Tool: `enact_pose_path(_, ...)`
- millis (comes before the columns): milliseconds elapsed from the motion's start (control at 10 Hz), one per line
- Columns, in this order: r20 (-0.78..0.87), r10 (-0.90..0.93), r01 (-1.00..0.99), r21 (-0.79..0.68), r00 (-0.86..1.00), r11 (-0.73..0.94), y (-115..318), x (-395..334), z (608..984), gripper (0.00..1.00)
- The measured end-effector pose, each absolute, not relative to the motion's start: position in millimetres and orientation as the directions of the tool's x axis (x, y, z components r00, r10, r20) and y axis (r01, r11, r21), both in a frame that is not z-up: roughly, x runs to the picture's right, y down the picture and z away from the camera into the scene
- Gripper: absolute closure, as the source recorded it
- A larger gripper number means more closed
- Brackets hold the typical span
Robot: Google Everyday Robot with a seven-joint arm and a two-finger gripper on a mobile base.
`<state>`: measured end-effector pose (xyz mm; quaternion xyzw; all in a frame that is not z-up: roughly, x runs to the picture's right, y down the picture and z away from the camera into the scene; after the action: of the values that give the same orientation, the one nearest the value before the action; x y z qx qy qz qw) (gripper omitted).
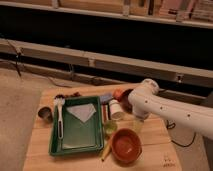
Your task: Place pepper in tray
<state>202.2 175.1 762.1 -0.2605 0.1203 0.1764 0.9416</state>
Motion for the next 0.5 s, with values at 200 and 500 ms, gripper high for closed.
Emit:
enact_pose_path(200,-0.34,0.309,-0.438,-0.422,0.888,0.794,177.4,213.3,754.4,0.2)
enact_pose_path(500,-0.385,0.374,-0.515,-0.388,0.844,0.764,169.7,230.7,761.8,0.2)
